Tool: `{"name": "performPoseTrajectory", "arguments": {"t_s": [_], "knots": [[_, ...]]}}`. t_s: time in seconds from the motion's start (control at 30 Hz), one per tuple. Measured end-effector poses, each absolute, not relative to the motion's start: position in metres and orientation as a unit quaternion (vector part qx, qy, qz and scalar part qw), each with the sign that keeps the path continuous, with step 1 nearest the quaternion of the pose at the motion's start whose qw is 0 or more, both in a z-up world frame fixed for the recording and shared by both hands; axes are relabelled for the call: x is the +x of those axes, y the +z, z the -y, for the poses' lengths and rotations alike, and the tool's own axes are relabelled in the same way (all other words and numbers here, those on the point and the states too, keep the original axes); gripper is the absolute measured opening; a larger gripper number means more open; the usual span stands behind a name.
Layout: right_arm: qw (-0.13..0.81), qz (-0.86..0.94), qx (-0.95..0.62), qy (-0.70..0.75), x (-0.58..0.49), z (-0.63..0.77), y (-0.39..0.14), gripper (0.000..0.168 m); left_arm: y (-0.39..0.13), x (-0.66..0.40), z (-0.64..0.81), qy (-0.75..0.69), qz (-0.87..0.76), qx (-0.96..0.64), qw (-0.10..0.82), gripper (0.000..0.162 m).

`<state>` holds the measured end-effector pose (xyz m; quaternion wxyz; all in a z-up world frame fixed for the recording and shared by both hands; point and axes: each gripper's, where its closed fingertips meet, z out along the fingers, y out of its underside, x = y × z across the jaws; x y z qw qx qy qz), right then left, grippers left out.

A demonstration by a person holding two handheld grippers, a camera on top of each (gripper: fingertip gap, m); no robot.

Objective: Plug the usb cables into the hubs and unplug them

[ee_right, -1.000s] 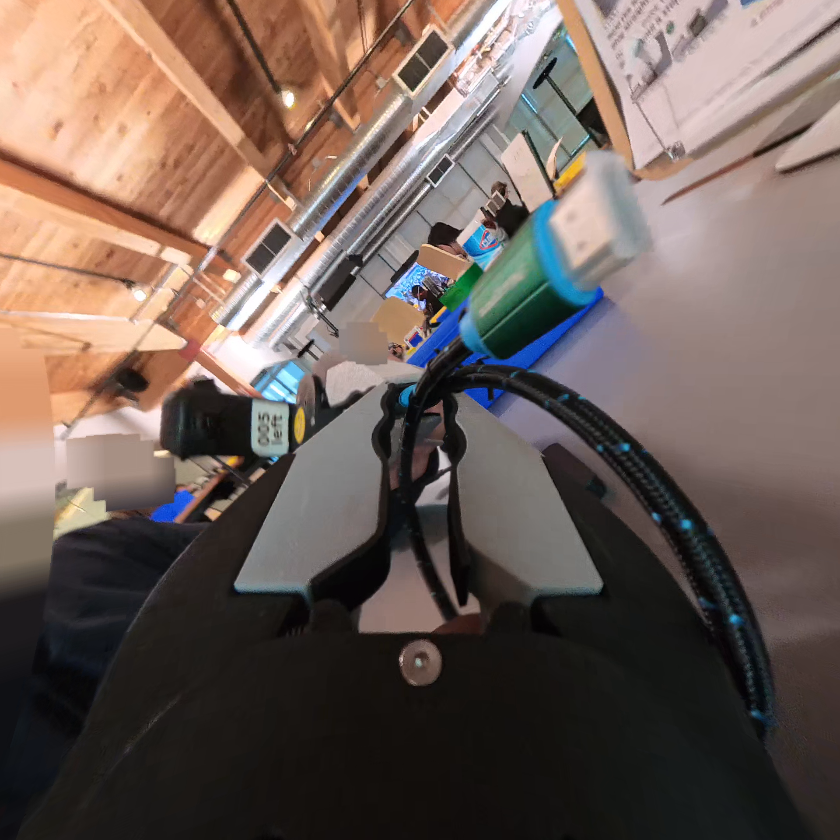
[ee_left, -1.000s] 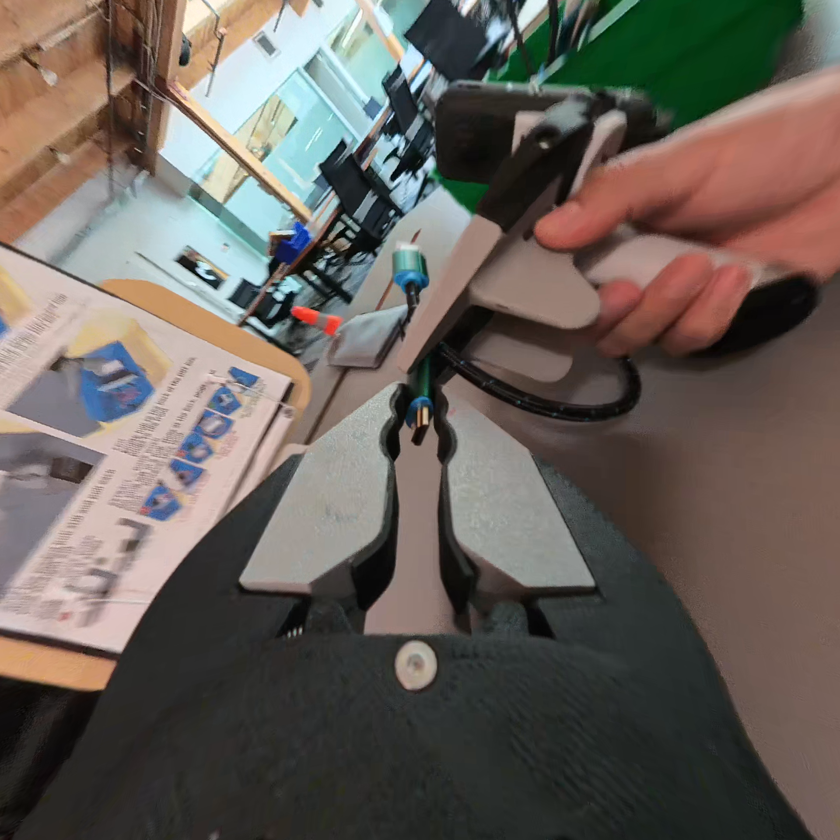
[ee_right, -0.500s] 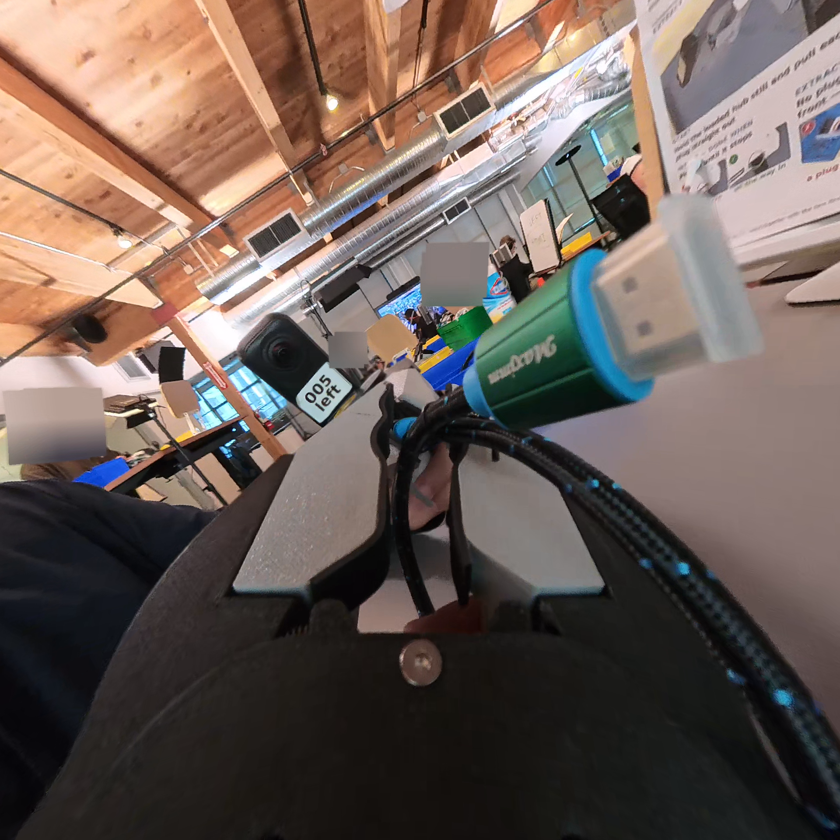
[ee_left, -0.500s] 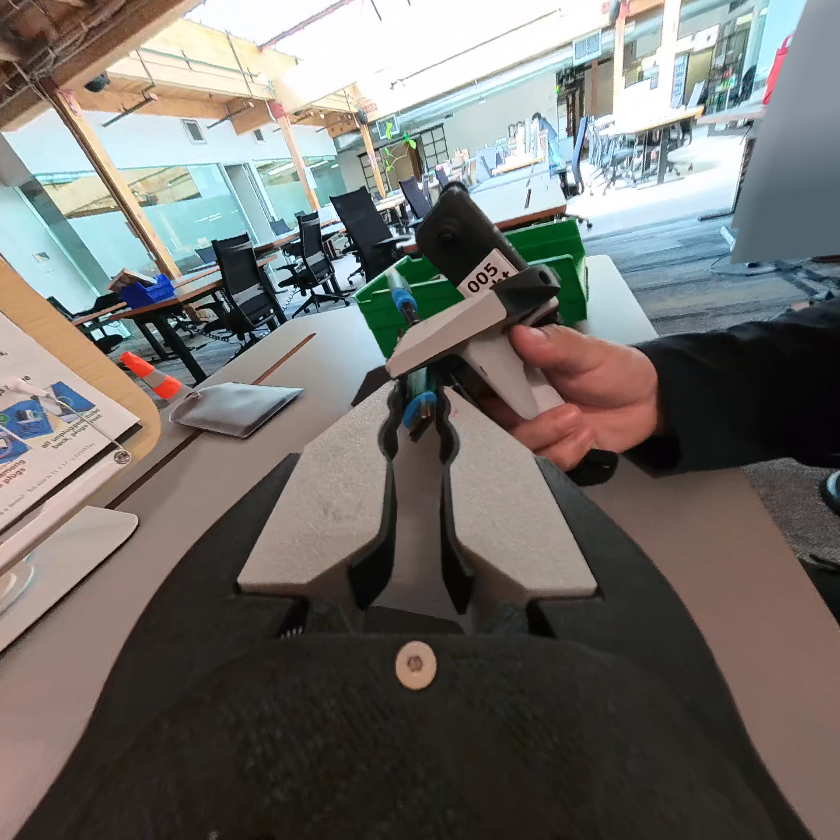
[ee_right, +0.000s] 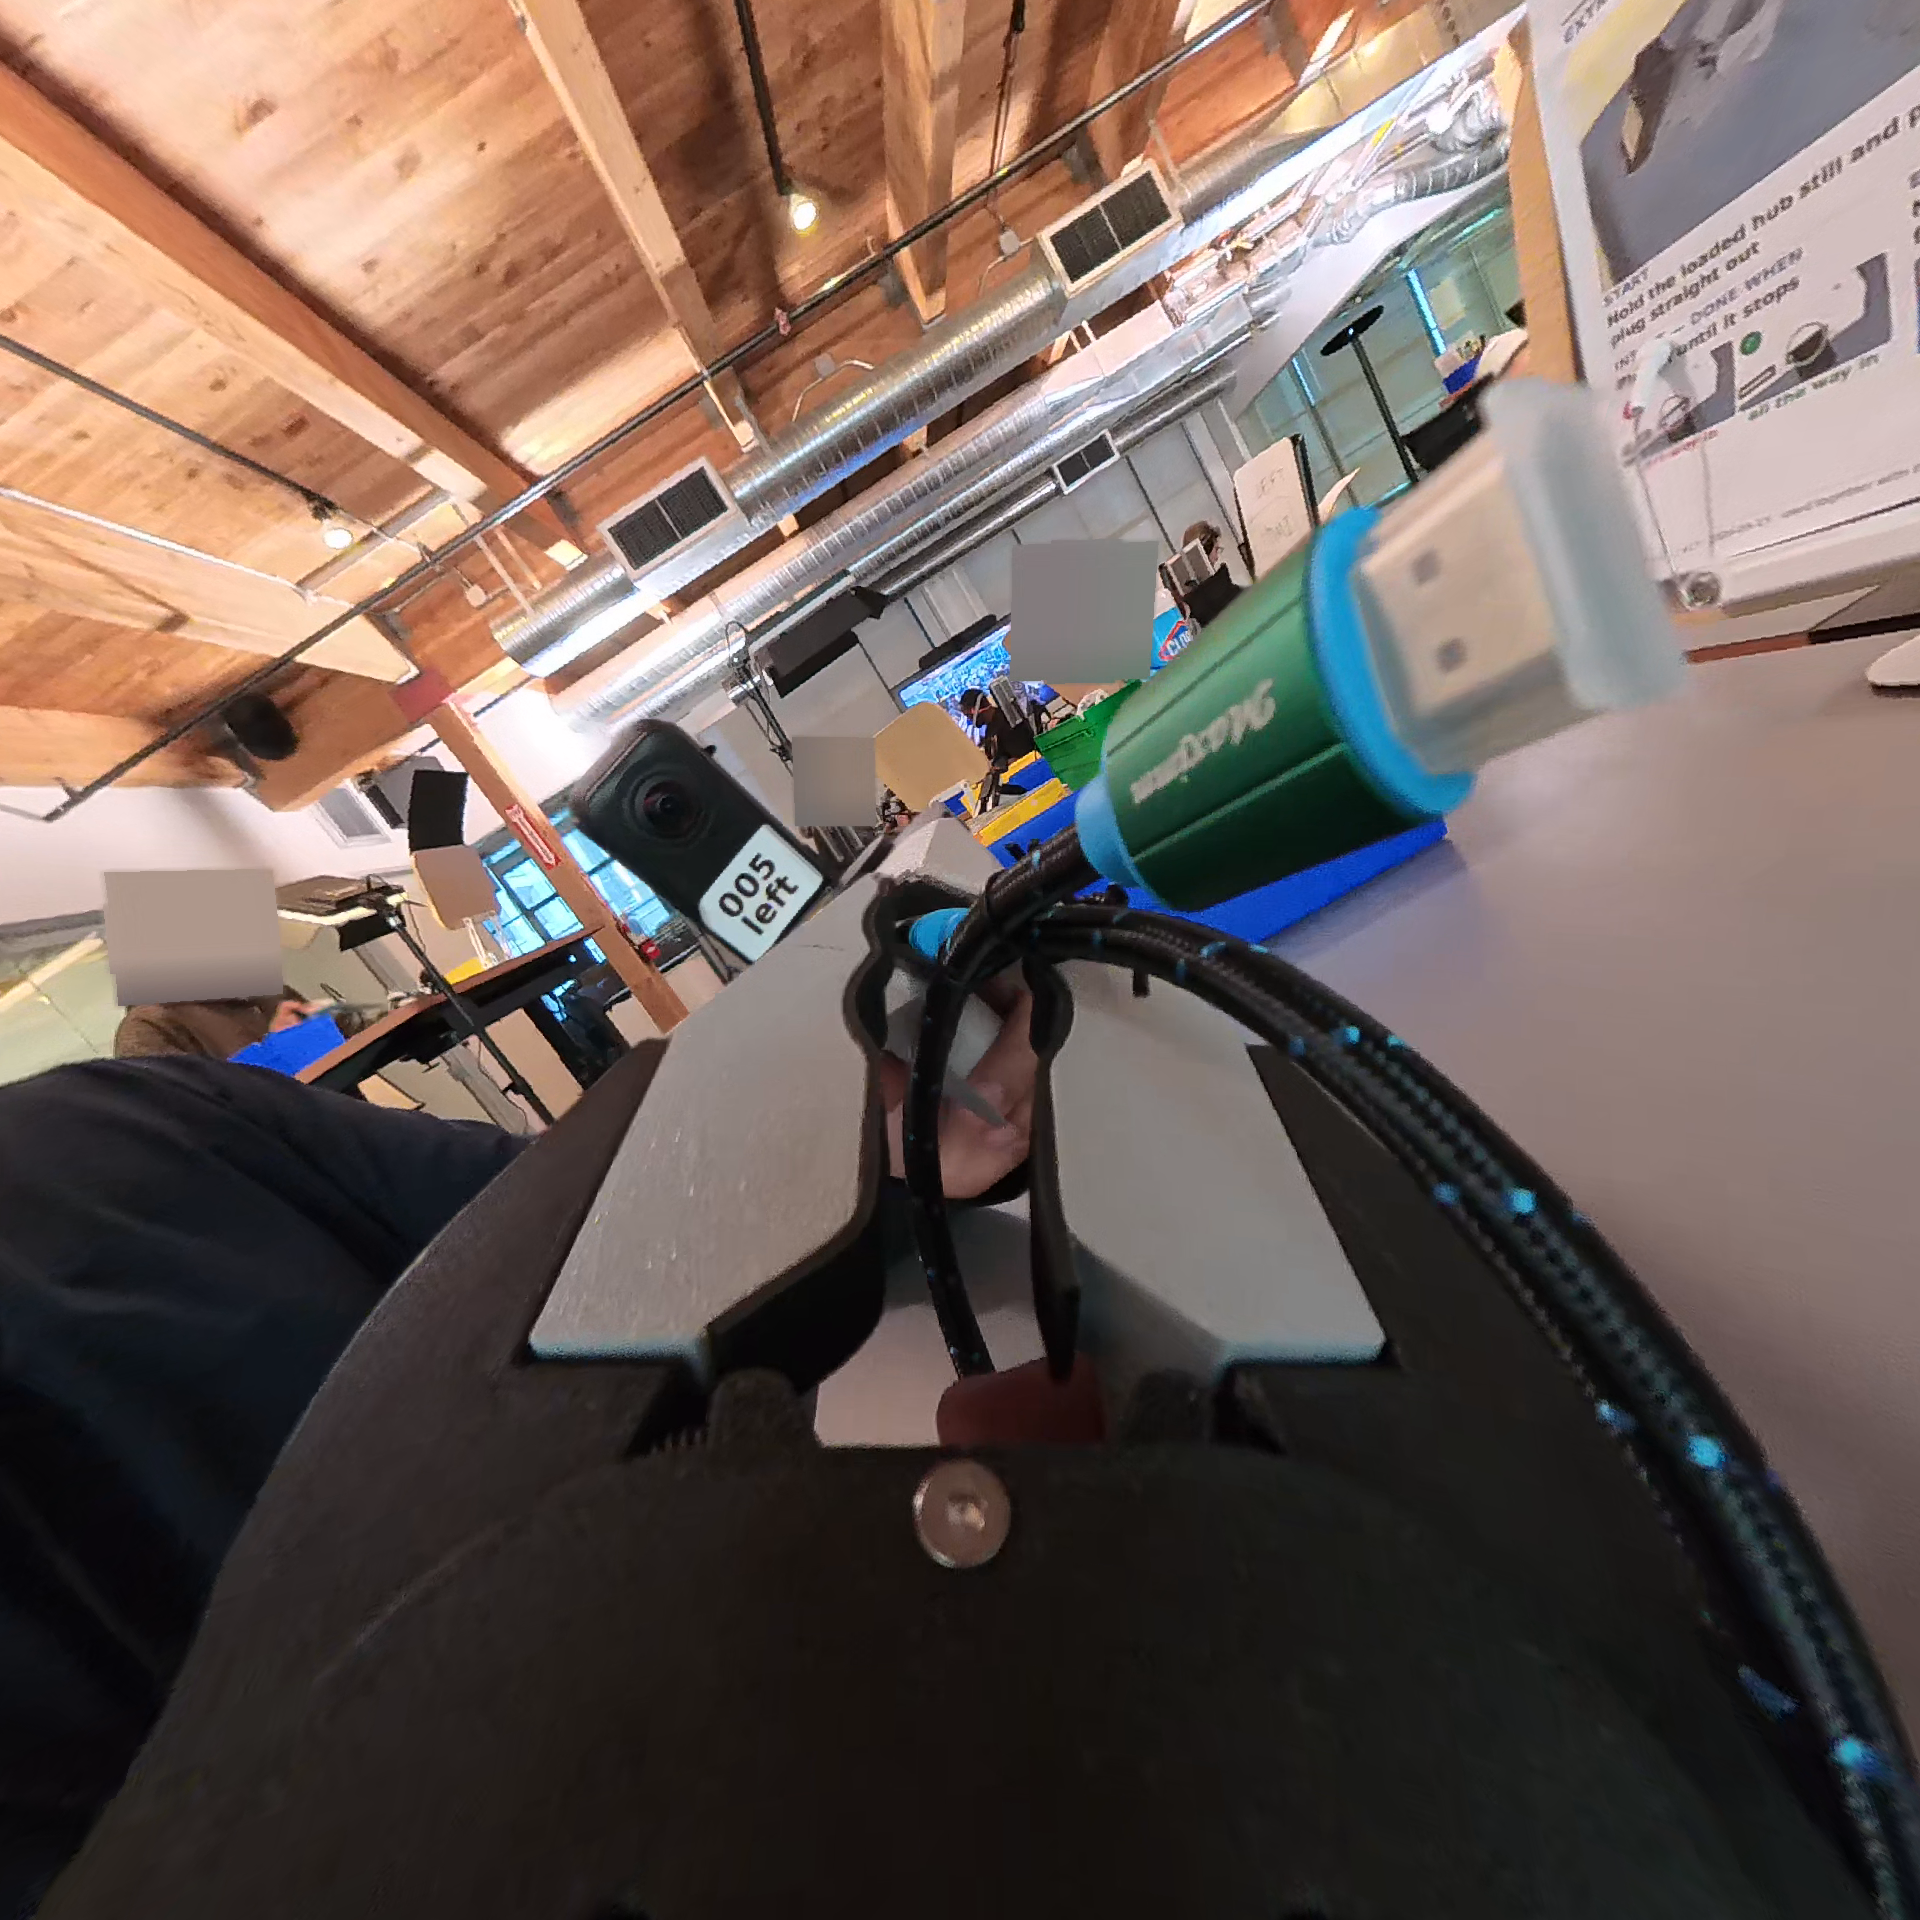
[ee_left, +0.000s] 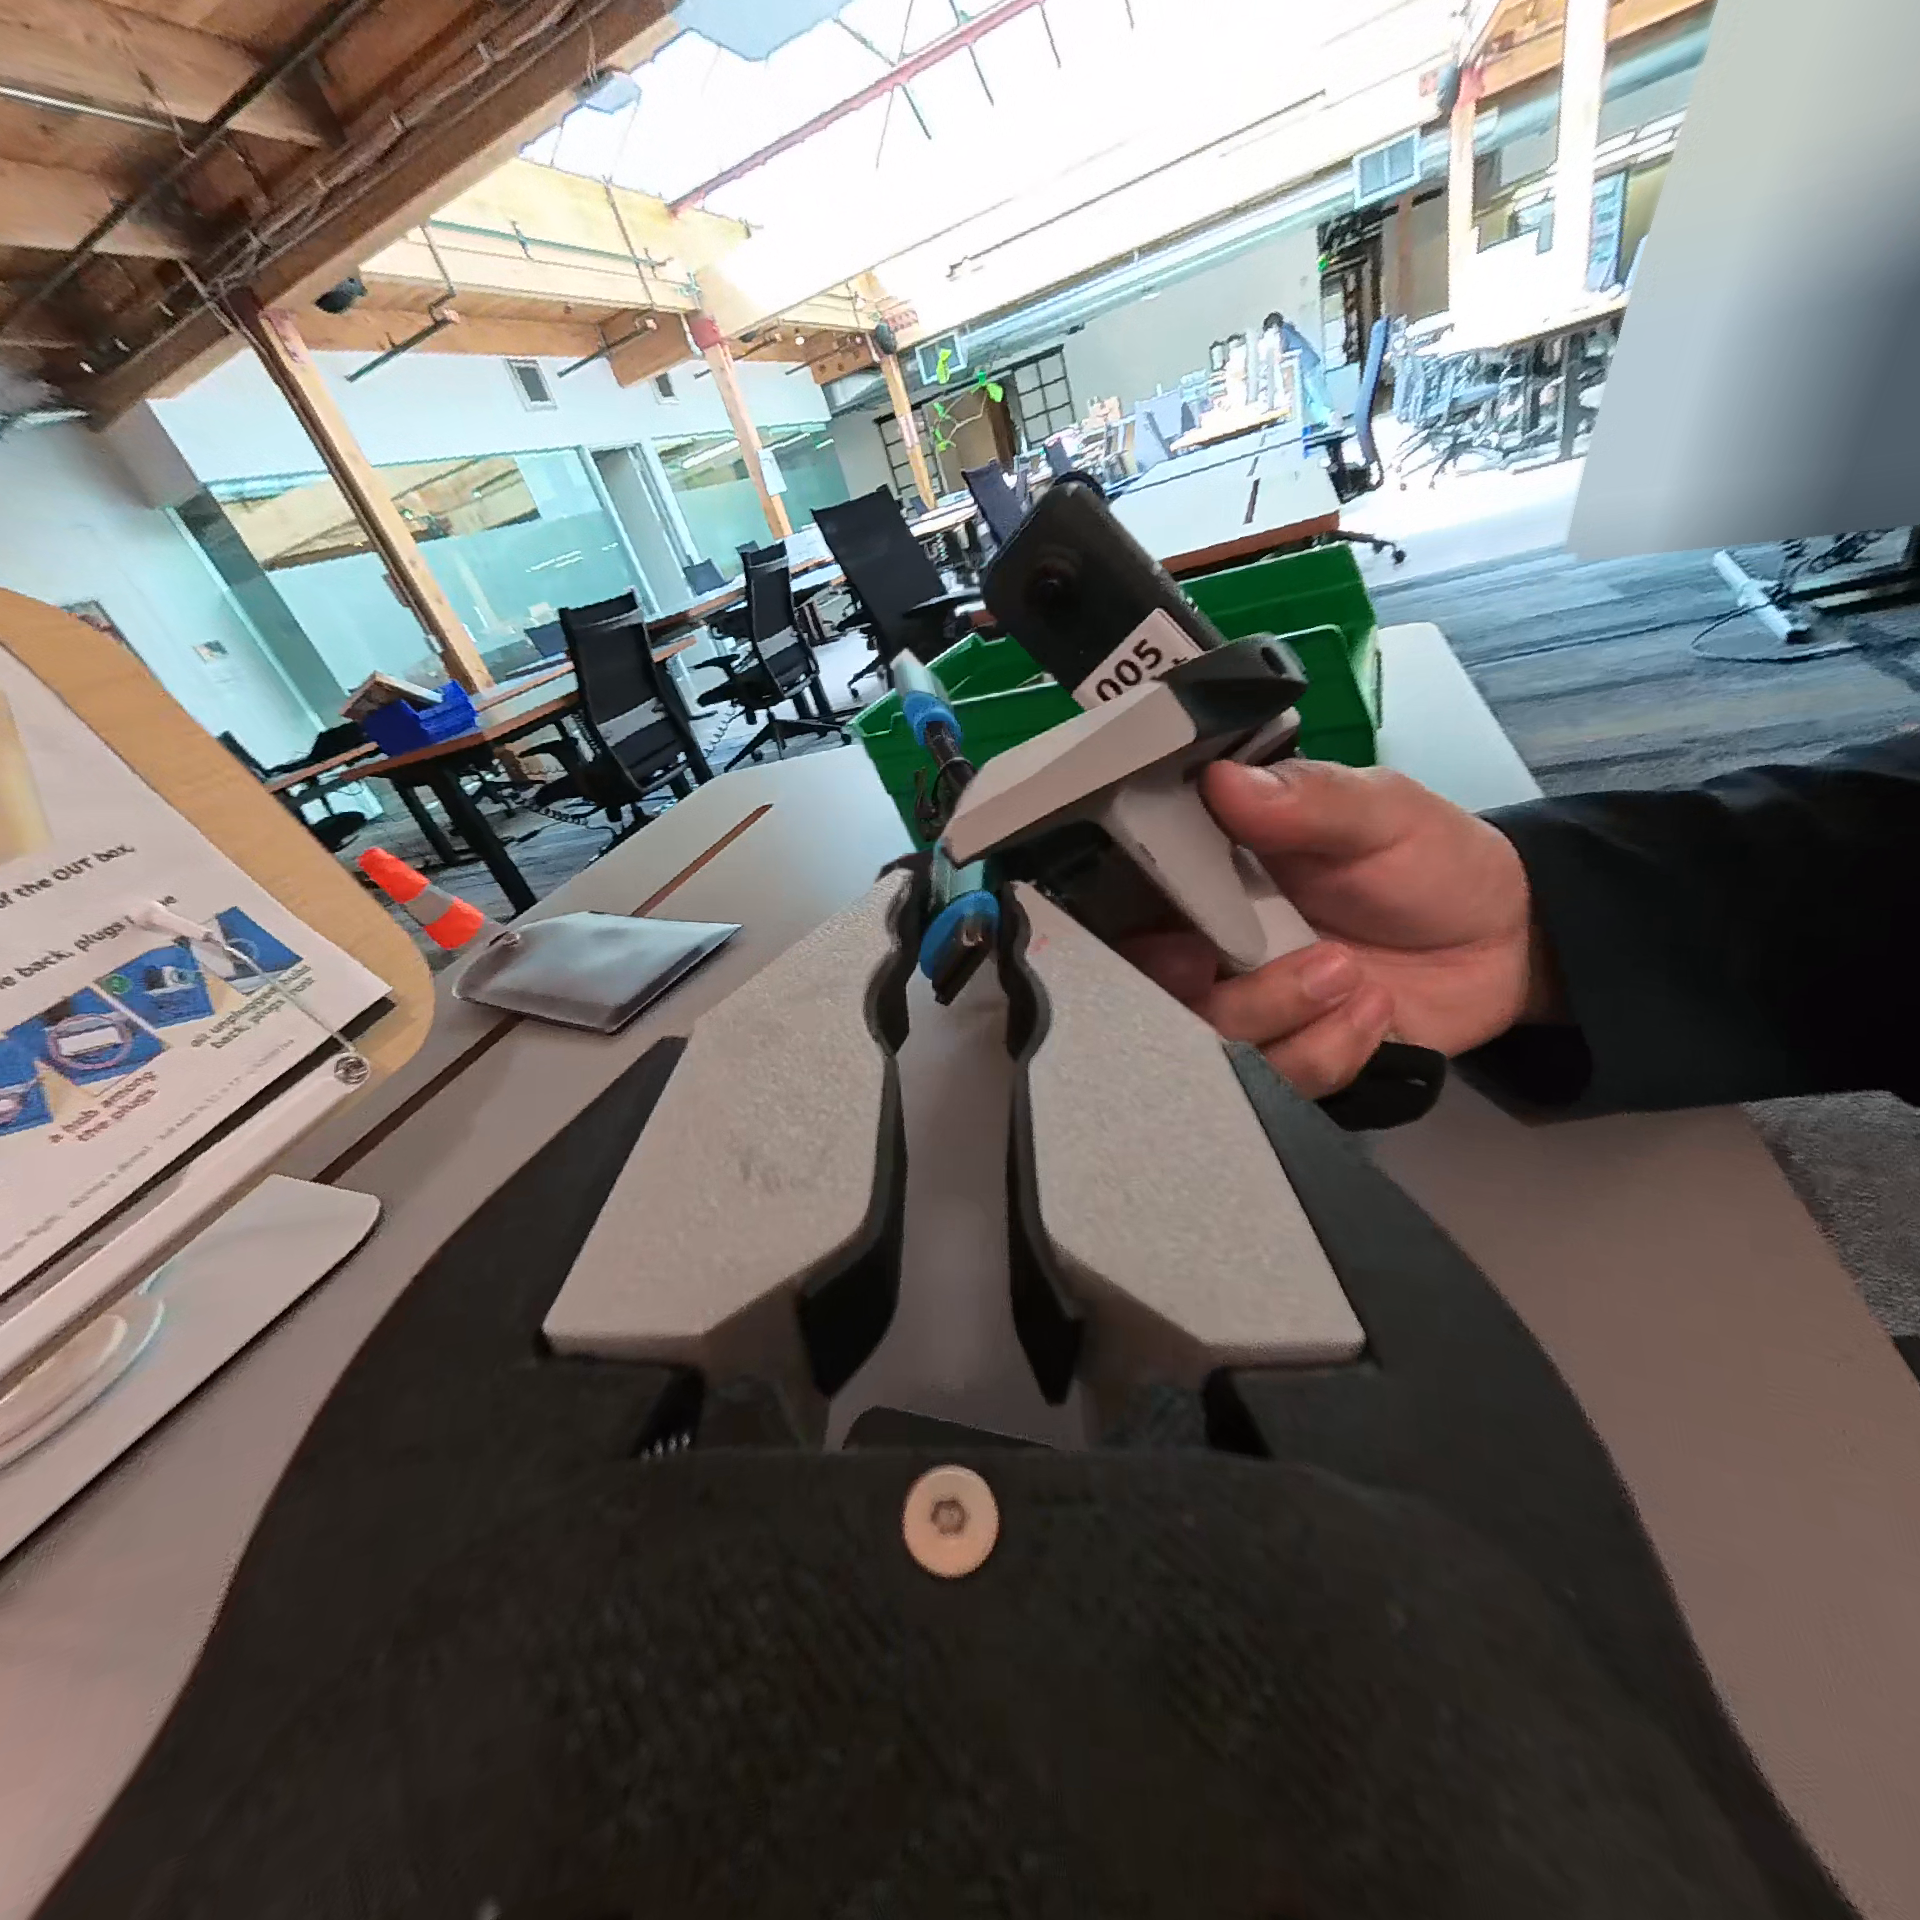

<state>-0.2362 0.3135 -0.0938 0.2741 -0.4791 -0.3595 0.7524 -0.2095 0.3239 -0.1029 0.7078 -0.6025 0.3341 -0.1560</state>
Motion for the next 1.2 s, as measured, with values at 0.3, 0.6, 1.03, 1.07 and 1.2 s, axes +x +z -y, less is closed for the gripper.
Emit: {"name": "performPoseTrajectory", "arguments": {"t_s": [0.3, 0.6, 1.03, 1.07, 1.2], "knots": [[0.263, 0.356, -0.501, 0.743, -0.24, -0.318, -0.1, 0.02, -0.109, -0.212, -0.326, -0.173, -0.332, -0.616, 0.694, 0.012], [0.284, 0.34, -0.555, 0.704, -0.243, -0.338, -0.117, 0.02, -0.115, -0.231, -0.327, -0.04, -0.379, -0.618, 0.687, 0.009], [0.358, 0.373, -0.6, 0.61, -0.243, -0.354, -0.134, 0.021, -0.199, -0.277, -0.285, 0.061, -0.505, -0.759, 0.406, 0.05], [0.357, 0.375, -0.597, 0.613, -0.243, -0.352, -0.133, 0.02, -0.2, -0.282, -0.286, 0.074, -0.514, -0.759, 0.392, 0.051], [0.358, 0.39, -0.584, 0.615, -0.242, -0.345, -0.13, 0.02, -0.206, -0.277, -0.291, -0.009, -0.516, -0.789, 0.333, 0.064]]}}
